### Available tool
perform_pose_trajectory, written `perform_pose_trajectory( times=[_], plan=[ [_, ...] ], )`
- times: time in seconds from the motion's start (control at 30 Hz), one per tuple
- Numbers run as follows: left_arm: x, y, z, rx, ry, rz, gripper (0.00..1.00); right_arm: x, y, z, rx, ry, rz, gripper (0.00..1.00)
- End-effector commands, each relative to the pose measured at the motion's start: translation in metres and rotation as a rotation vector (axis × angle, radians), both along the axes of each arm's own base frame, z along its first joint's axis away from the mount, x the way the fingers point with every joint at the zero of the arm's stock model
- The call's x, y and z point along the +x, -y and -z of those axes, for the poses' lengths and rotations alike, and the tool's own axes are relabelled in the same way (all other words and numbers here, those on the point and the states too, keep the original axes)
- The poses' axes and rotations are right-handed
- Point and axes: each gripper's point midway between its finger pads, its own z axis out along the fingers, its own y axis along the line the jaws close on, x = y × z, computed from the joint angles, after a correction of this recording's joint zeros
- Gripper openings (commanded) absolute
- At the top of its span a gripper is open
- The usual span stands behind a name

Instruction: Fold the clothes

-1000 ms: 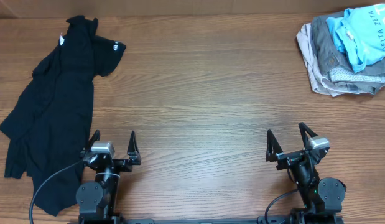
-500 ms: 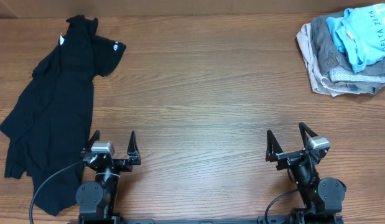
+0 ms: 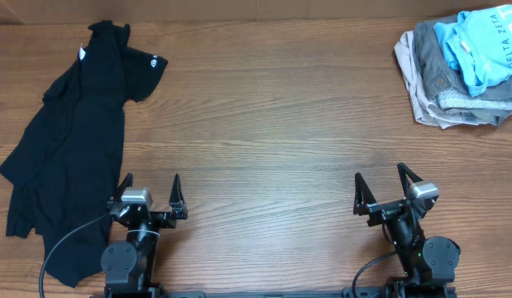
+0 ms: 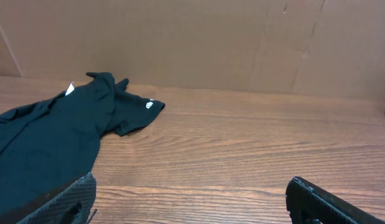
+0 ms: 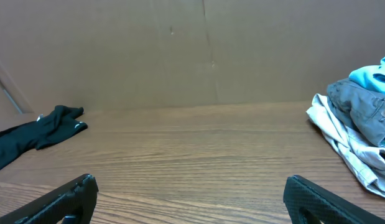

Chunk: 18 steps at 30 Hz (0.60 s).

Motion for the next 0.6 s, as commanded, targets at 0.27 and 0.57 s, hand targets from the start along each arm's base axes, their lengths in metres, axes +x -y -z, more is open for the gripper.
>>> perform_pose_trajectory(
  times=[0.27,0.57],
  plan=[
    [0.000,-0.004,0.000,-0.009,0.005,-0.021,1.00,0.000,0.002,0.000,0.005,0.010,0.013,1.00],
    [-0.001,0.006,-0.002,-0.013,0.012,0.040,1.00,-0.004,-0.011,-0.018,0.001,0.084,-0.065,1.00]
  ],
)
